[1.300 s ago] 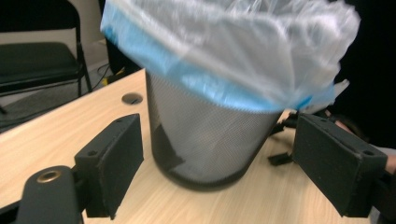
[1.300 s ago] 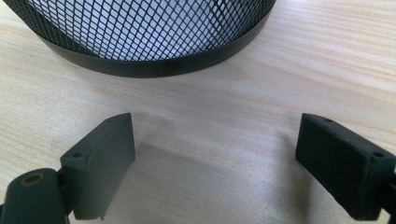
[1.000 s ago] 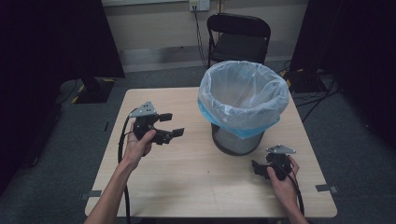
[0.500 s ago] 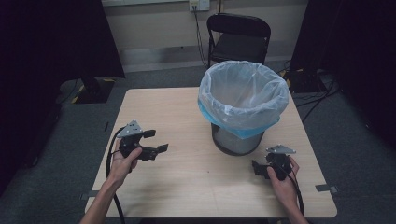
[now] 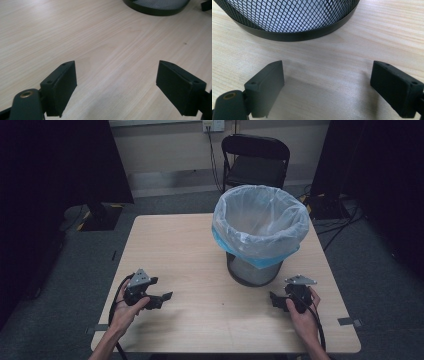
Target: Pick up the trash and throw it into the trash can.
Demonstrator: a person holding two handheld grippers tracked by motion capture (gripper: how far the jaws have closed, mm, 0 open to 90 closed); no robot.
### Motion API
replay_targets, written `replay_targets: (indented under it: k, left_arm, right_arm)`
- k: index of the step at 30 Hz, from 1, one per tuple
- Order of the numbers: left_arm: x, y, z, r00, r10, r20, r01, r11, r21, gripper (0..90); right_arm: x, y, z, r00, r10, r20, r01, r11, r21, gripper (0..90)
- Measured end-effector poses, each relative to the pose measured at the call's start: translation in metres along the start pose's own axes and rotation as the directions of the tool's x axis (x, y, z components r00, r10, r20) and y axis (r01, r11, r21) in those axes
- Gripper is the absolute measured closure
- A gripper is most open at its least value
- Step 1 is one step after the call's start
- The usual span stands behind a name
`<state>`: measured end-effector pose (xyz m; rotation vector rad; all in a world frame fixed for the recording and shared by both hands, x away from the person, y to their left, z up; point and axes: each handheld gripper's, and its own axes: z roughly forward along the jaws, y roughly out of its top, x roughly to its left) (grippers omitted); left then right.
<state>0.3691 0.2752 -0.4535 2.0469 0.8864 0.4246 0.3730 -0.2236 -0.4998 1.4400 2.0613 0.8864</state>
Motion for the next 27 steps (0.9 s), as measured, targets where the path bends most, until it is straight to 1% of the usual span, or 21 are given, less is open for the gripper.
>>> replay_targets:
  k: [1,2,3,6,7,9,11,12,13,14,16,17,18,21,22,23,24,27]
  left_arm:
    - [0.001,-0.003,-0.001,1.0000,-0.004,-0.006,0.004,1.0000,0.006,16.5]
    - [0.001,-0.007,-0.001,0.9997,-0.020,-0.016,0.020,0.9998,0.008,16.4]
    - [0.001,-0.011,-0.001,0.9996,-0.018,-0.023,0.018,0.9997,0.017,16.4]
    - [0.002,-0.023,0.000,0.9994,-0.029,-0.019,0.030,0.9987,0.040,16.4]
    - [0.002,-0.026,0.000,0.9990,-0.040,-0.021,0.041,0.9978,0.051,16.4]
    - [0.004,-0.033,0.000,0.9982,-0.049,-0.034,0.051,0.9972,0.055,16.4]
    - [0.005,-0.038,0.000,0.9973,-0.058,-0.044,0.061,0.9956,0.071,16.4]
    - [0.007,-0.042,0.002,0.9965,-0.059,-0.059,0.064,0.9941,0.088,16.3]
    - [0.007,-0.042,0.002,0.9965,-0.059,-0.059,0.064,0.9941,0.088,16.3]
    - [0.008,-0.044,0.003,0.9959,-0.067,-0.060,0.073,0.9928,0.095,16.3]
    - [0.009,-0.047,0.005,0.9951,-0.055,-0.082,0.065,0.9898,0.126,16.3]
    - [0.009,-0.049,0.006,0.9948,-0.055,-0.086,0.066,0.9889,0.133,16.3]
    - [0.008,-0.051,0.007,0.9950,-0.031,-0.095,0.043,0.9913,0.125,15.4]
    - [0.009,-0.052,0.007,0.9957,-0.033,-0.086,0.043,0.9931,0.110,14.4]
    - [0.009,-0.052,0.007,0.9951,-0.031,-0.094,0.041,0.9930,0.111,14.3]
    - [0.009,-0.052,0.007,0.9951,-0.031,-0.094,0.041,0.9930,0.111,14.3]
    - [0.008,-0.053,0.007,0.9944,-0.041,-0.097,0.051,0.9925,0.111,14.3]
    - [0.008,-0.053,0.007,0.9944,-0.040,-0.097,0.051,0.9926,0.110,14.2]
  right_arm:
    - [0.000,0.000,0.000,1.0000,0.000,0.000,0.000,1.000,0.000,11.2]
    - [0.000,0.000,0.000,1.0000,0.000,0.000,0.000,1.000,0.000,11.2]
    - [0.000,0.000,0.000,1.0000,0.000,0.000,0.000,1.000,0.000,11.2]
    - [0.000,0.000,0.000,1.0000,0.000,0.000,0.000,1.000,0.000,11.2]
    - [0.000,0.000,0.000,1.0000,0.000,0.000,0.000,1.000,0.000,11.2]
    - [0.000,0.000,0.000,1.0000,0.000,0.000,0.000,1.000,0.000,11.2]
    - [0.000,0.000,0.000,1.0000,0.000,0.000,0.000,1.000,0.000,11.2]
    - [0.000,0.000,0.000,1.0000,0.000,0.000,0.000,1.000,0.000,11.2]
    - [0.000,0.000,0.000,1.0000,0.000,0.000,0.000,1.000,0.000,11.2]
    - [0.000,0.000,0.000,1.0000,0.000,0.000,0.000,1.000,0.000,11.2]
    - [0.000,0.000,0.000,1.0000,0.000,0.000,0.000,1.000,0.000,11.2]
    - [0.000,0.000,0.000,1.0000,0.000,0.000,0.000,1.000,0.000,11.2]
    - [0.000,0.000,0.000,1.0000,0.000,0.000,0.000,1.000,0.000,11.2]
    - [0.000,0.000,0.000,1.0000,0.000,0.000,0.000,1.000,0.000,11.2]
    - [0.000,0.000,0.000,1.0000,0.000,0.000,0.000,1.000,0.000,11.2]
    - [0.000,0.000,0.000,1.0000,0.000,0.000,0.000,1.000,0.000,11.2]
    - [0.000,0.000,0.000,1.0000,0.000,0.000,0.000,1.000,0.000,11.2]
    - [0.000,0.000,0.000,1.0000,0.000,0.000,0.000,1.000,0.000,11.2]
